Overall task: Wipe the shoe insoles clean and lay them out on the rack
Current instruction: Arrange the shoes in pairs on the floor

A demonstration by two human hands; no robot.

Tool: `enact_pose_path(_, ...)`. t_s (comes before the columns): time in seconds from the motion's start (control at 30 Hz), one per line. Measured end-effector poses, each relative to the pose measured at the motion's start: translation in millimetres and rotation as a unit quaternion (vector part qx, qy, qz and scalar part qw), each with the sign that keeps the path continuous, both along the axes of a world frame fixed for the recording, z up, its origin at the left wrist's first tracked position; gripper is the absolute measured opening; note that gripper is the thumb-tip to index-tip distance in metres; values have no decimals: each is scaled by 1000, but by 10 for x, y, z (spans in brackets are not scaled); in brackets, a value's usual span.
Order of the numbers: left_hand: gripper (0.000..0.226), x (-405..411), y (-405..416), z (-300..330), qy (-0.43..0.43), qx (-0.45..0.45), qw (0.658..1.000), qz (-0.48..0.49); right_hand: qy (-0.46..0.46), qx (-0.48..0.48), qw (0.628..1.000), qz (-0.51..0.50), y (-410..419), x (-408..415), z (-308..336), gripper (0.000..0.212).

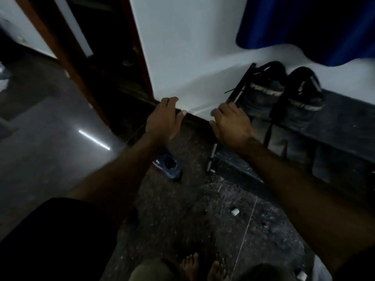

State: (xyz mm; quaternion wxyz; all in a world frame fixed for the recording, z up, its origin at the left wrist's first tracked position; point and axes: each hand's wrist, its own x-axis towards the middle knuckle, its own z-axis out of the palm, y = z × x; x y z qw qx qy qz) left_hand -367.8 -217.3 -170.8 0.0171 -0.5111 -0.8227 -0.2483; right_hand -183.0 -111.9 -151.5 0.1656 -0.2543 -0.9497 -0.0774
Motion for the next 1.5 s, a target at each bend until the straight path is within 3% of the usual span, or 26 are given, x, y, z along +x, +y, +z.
enact_pose_path(0.27,51,-644,-946,-1030,-95,-117,980,130,-123,-150,981,22,-566,-777,-1157,31)
enact_pose_path(0.67,50,-851,-1852,-2845,-195,-294,917,184,-242,-257,935,35,-752,-1527,-2813,36)
enact_pose_path(0.93,48,-929,-2222,-3703,-194,-368,883,219,-296,-257,919,49,-696,-1721,-3757,48)
enact_pose_path(1.1,56,-917,-2293,-4005,-186,-378,881,216,-267,-263,926,51,-612,-1844,-4016,50)
enact_pose_path(1.33,64,-860,-2428,-4190,-159,-367,883,247,-336,-288,896,35,-591,-1866,-4268,83)
enact_pose_path(1.4,67,-842,-2464,-4226,-146,-366,885,250,-325,-257,909,32,-614,-1826,-4315,77)
enact_pose_path(1.5,61,-815,-2523,-4284,-139,-367,872,292,-316,-200,927,34,-669,-1748,-4362,47)
